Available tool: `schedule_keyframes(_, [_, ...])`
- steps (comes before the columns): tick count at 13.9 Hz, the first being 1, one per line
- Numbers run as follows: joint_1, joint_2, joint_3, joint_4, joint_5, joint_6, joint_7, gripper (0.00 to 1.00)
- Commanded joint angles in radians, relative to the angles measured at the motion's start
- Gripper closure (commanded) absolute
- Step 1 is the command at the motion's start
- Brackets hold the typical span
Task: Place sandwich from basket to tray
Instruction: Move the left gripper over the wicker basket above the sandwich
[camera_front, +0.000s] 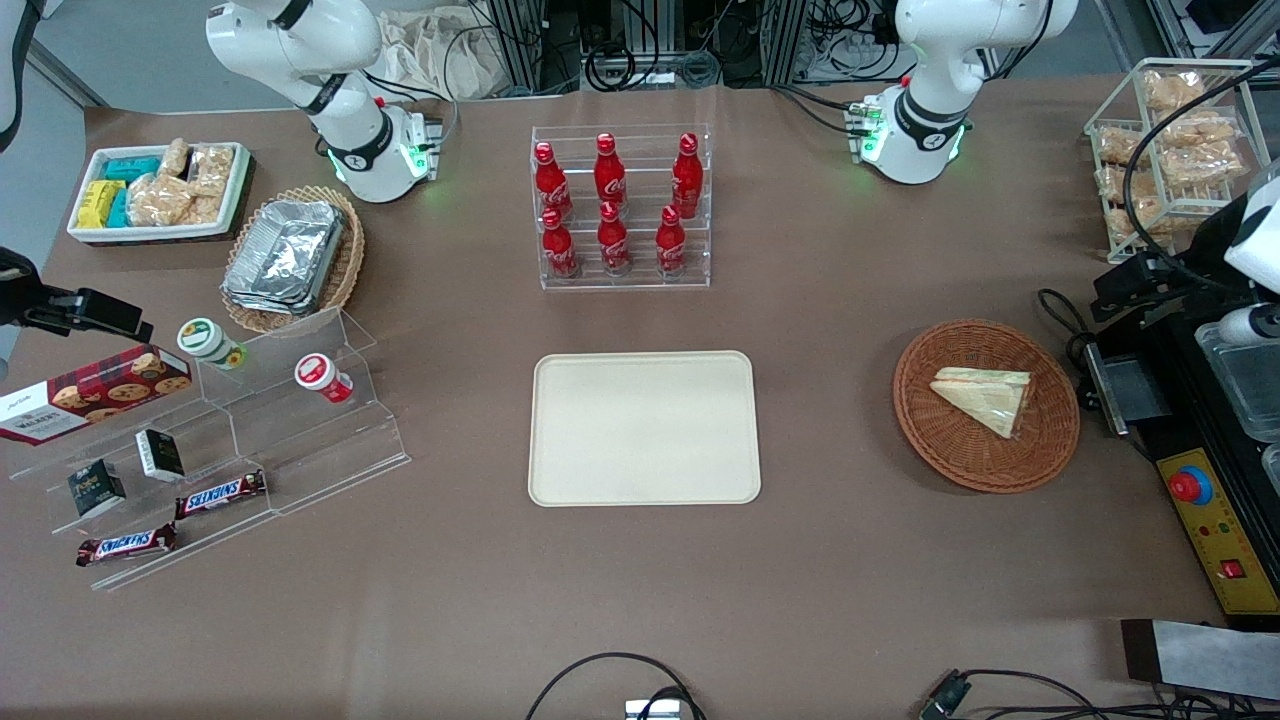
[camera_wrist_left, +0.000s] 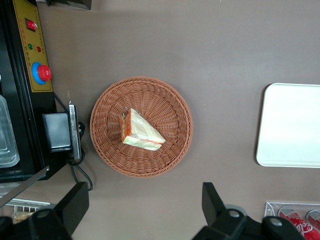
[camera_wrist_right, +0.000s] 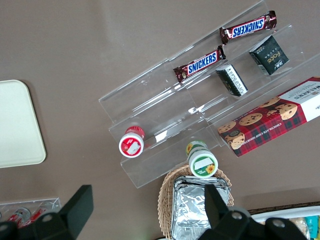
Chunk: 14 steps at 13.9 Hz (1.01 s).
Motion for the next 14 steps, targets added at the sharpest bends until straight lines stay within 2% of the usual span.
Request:
schedule_keyframes(1, [-0.012,0.005,0.007,0.038,0.015,-0.014,-0.016,0.00])
schedule_keyframes(4, [-0.009,0.016,0.007,0.035,0.016,-0.014,-0.020,0.00])
schedule_keyframes(8, [-0.004,0.080,0.008,0.027,0.015,-0.001,-0.223,0.00])
schedule_keyframes(14, [0.023,0.028,0.017,-0.189,-0.002,0.212,-0.405,0.00])
